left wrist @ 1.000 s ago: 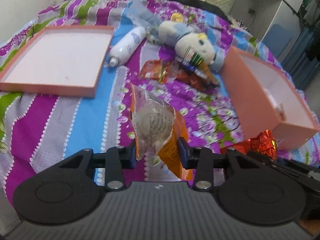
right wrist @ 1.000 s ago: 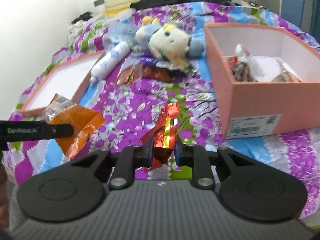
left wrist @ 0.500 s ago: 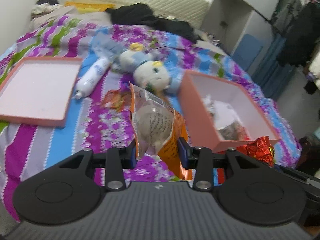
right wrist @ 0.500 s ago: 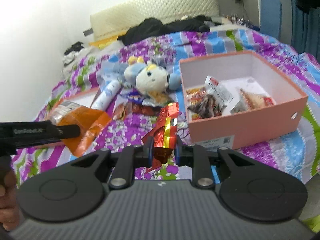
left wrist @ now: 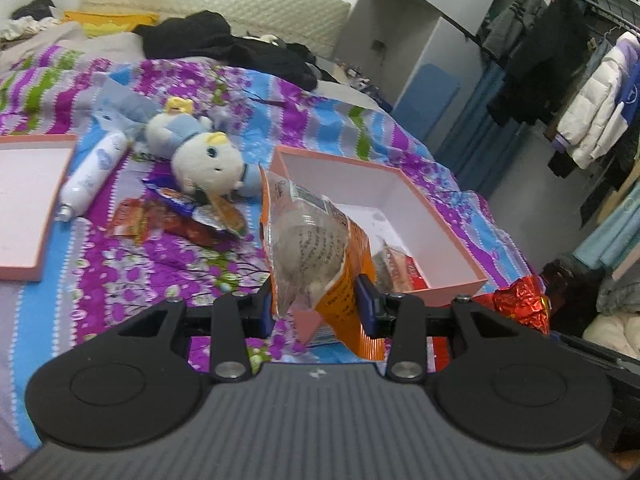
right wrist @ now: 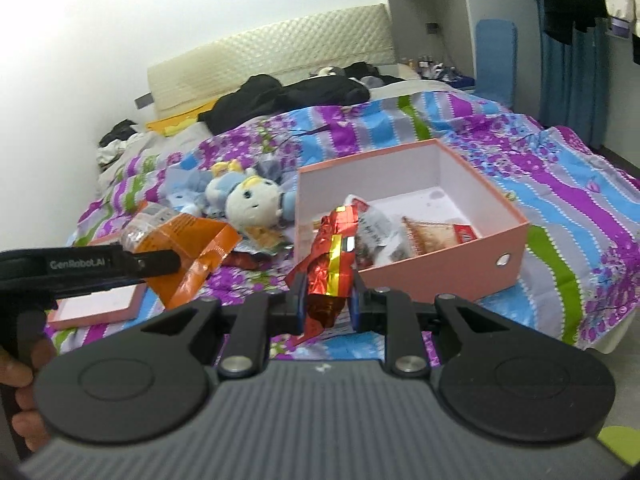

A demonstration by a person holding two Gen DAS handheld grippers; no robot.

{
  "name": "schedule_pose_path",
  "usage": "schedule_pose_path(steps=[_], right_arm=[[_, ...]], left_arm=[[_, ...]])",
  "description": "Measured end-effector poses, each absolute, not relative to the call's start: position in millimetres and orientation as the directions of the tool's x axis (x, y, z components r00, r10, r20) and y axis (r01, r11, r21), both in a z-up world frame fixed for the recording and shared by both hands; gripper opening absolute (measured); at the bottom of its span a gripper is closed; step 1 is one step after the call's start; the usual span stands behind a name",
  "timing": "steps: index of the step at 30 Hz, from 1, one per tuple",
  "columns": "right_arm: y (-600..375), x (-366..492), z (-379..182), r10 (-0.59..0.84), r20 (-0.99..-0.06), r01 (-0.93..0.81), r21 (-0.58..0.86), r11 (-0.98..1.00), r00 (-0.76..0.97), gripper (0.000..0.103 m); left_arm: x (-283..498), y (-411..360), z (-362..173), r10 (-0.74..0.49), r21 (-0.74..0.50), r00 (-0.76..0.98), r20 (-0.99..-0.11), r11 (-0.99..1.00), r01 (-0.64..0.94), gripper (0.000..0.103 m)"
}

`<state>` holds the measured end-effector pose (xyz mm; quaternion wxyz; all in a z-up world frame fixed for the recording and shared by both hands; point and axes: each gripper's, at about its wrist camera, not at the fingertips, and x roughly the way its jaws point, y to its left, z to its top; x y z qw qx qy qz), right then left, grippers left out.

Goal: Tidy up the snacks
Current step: 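Carry the snack bag with the left tool while the right tool carries the red candy to the pink box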

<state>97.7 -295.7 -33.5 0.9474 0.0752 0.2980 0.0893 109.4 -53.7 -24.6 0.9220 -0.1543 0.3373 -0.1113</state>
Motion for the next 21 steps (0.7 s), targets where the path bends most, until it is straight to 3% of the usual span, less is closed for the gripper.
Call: schedule_pose_path(steps=[21], right_arm=[[-351,251,-77,0.104,-0.576,-0.02,0.15,0.988,0.811,0.024]], left_arm=[[312,-137,-62,-0.445,-0.362,0.646,-0.62,0.893,0.269,0.045]])
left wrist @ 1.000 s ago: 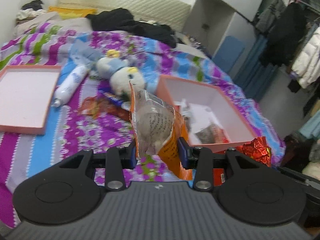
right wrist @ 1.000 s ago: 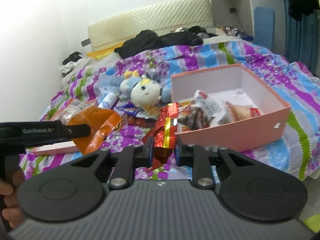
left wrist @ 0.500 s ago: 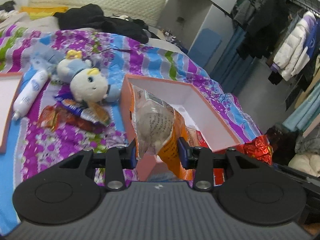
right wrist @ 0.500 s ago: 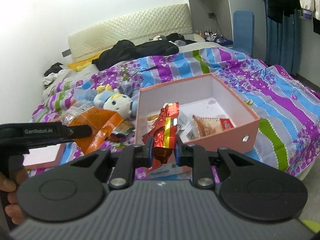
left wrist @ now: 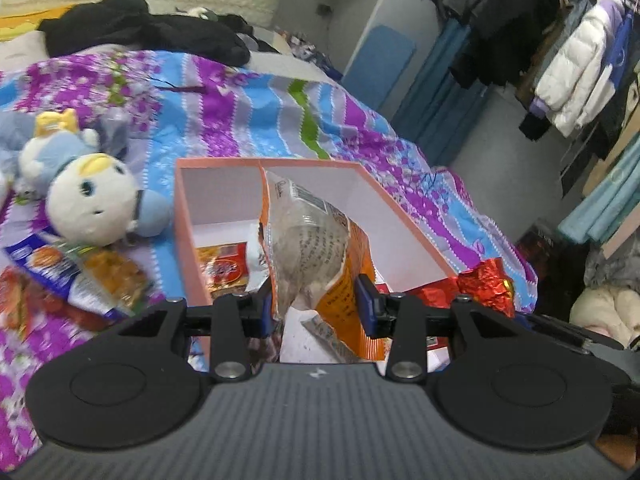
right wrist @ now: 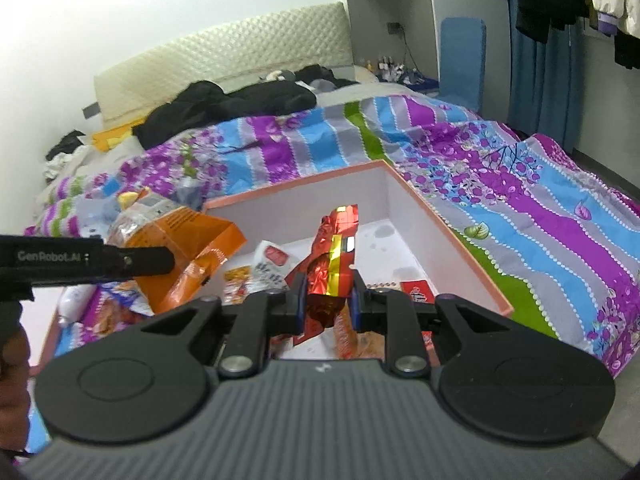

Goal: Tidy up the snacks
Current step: 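Carry the snack bag with the left tool while the right tool carries the red candy to the pink box, then open the left tool over the pink box while the right tool releases the red candy inside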

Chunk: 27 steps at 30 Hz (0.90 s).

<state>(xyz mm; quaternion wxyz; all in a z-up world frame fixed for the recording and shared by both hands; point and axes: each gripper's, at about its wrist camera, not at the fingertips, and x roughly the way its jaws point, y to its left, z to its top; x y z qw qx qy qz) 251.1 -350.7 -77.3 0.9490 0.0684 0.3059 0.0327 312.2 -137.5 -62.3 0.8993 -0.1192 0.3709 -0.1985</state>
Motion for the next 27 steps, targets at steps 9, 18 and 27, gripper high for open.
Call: schedule_pose_path(steps=[9,18,27], right_arm=[[-360,304,-118,0.095,-0.642,0.019,0.168,0.986,0.761,0.025],[-355,304,-120,0.075,-0.662,0.045,0.162,0.986,0.746,0.051],[-339,259,-85,0.109,-0.611,-0.002,0.172,0.985,0.784,0.05]], left_arm=[[374,-164,-100,-0.445,-0.34,0.597,-0.668,0.895,0.288,0.046],[370,-152,-95,-0.422,-0.319,0.609,-0.672,0.907,0.276,0.062],[302,-127,-38,-0.4,-0.291,0.681,-0.613,0.916,0.276,0.062]])
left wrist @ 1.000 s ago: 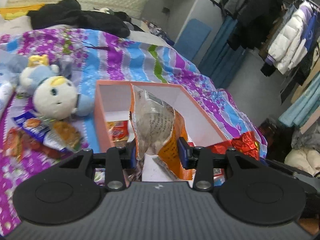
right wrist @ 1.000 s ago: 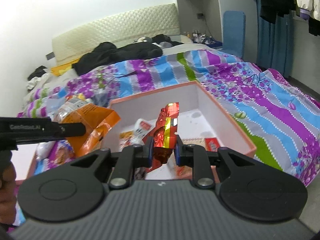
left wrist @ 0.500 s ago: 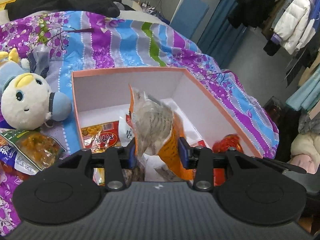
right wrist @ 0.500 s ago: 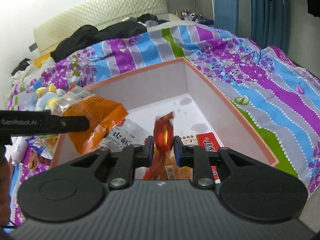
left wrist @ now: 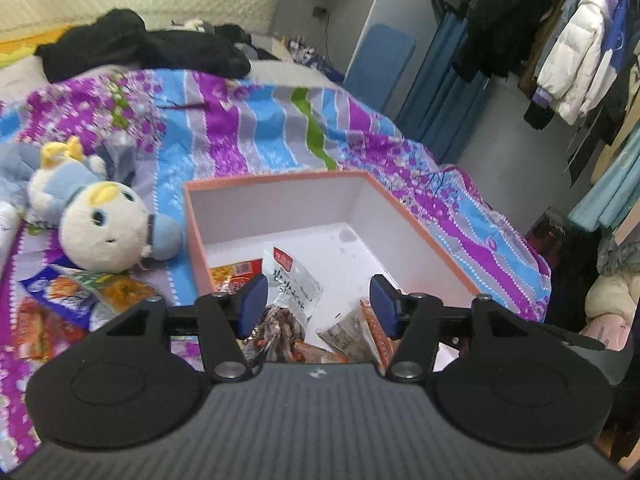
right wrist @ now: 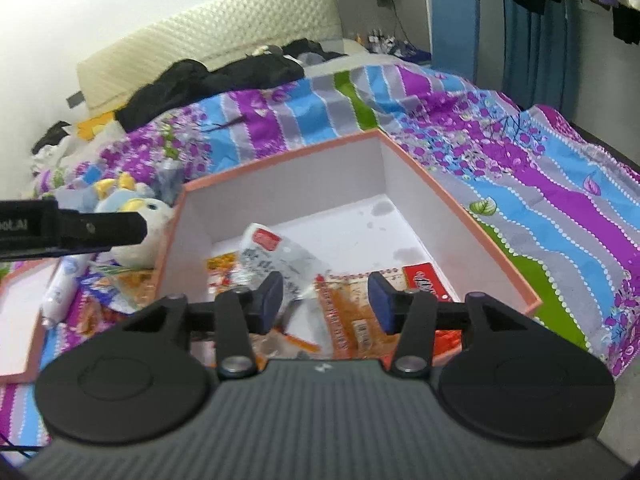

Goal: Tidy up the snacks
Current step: 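Open the left tool over the pink box while the right tool releases the red candy inside, then withdraw both tools from the pink box toward the snacks by the plush toy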

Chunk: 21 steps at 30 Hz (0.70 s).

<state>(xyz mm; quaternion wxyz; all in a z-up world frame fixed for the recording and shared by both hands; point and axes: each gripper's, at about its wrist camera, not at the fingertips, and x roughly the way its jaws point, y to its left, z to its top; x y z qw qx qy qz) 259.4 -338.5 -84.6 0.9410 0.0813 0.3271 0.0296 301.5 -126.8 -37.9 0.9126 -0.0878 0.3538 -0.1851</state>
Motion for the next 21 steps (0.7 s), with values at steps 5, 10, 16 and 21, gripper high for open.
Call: schedule_pose_path(steps=[5,10,16,21], right_arm=[[-325,221,-61,0.143,-0.575,-0.038,0.19,0.981,0.805,0.05],[-311,182,-43,0.183,-0.543,-0.084,0.202,0.976,0.82,0.05],[-297,144,-30,0.218,-0.519,-0.13,0.201,0.971,0.827,0.05],[-284,119,-29,0.248,-0.519,-0.163,0.205,0.965,0.818,0.05]], left_arm=[[252,-109,-9,-0.377,-0.269,0.722,-0.58,0.925,0.267,0.062],[198,-89,12,-0.349,-0.259,0.759,-0.55,0.935,0.242,0.062],[144,-66,20,-0.313,-0.258,0.778,-0.545,0.945,0.199,0.062],[105,-52,15,-0.273,-0.235,0.786,-0.555,0.958,0.167,0.062]])
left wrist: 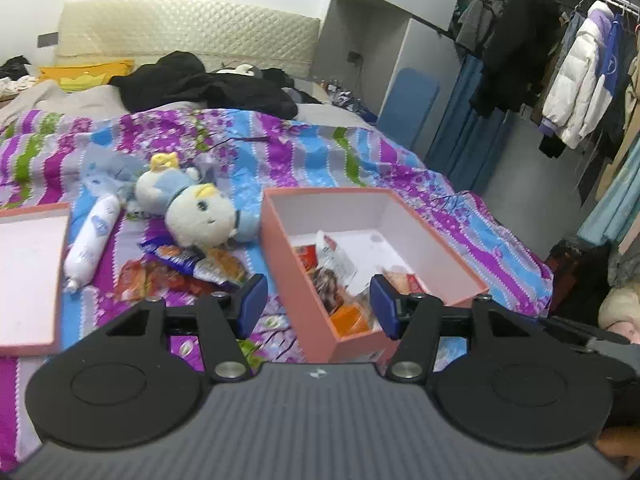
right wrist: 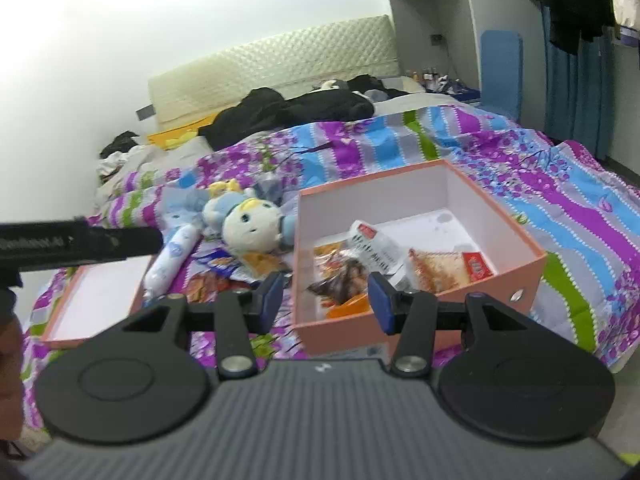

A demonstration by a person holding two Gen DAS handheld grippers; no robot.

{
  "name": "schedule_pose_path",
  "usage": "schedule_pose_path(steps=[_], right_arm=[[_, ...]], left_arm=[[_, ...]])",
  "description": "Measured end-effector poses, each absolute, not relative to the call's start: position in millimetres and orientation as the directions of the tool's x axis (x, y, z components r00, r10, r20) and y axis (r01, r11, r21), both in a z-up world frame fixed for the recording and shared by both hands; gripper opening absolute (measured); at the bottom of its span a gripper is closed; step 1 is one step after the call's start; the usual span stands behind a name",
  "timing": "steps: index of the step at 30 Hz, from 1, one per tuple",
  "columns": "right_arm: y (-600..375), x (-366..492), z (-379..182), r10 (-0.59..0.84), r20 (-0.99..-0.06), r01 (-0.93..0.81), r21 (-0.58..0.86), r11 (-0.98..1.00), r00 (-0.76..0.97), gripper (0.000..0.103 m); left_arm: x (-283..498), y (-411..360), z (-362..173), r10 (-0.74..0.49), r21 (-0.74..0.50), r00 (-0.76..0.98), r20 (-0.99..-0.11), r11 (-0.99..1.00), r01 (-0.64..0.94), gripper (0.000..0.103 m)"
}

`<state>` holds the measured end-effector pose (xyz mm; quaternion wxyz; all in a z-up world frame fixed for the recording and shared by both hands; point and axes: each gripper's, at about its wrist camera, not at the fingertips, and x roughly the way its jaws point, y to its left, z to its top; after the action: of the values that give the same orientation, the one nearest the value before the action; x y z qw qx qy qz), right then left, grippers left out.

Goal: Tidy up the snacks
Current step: 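Withdraw both tools from the pink box toward the snacks by the plush toy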

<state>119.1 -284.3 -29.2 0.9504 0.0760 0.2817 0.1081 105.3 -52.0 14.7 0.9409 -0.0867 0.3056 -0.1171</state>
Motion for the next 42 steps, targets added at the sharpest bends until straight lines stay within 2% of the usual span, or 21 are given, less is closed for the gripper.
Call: schedule_pose_path(steps=[11,18,29,36,42], right_arm=[[-252,70,-42,0.33,-0.537,-0.26,0.204,0.944,0.776,0.05],[-234,73,-56,0.349,-0.561,-0.296,0.186,0.937,0.751,0.05],[-197,117,-84,0.394,-0.598,-0.376,0.161,0.912,0.699,0.05],[-166,171,-107,0.383,-0.619,-0.415,0.1,0.904,0.686,0.05],[-145,223,-129,0.351,-0.615,-0.409,0.05,0.911,0.706,0.049]], left_arm=[[35,-10,-3,-0.175,-0.236,0.801,-0.572,0.971,0.044,0.062],[30,15,-31,-0.15,-0.259,0.771,-0.619,0.966,-0.02,0.062],[78,45,-72,-0.143,-0.303,0.754,-0.641,0.95,-0.077,0.063],[129,71,-105,-0.13,-0.318,0.731,-0.67,0.94,-0.124,0.063],[185,98,-136,-0.155,-0.38,0.739,-0.655,0.914,-0.145,0.063]])
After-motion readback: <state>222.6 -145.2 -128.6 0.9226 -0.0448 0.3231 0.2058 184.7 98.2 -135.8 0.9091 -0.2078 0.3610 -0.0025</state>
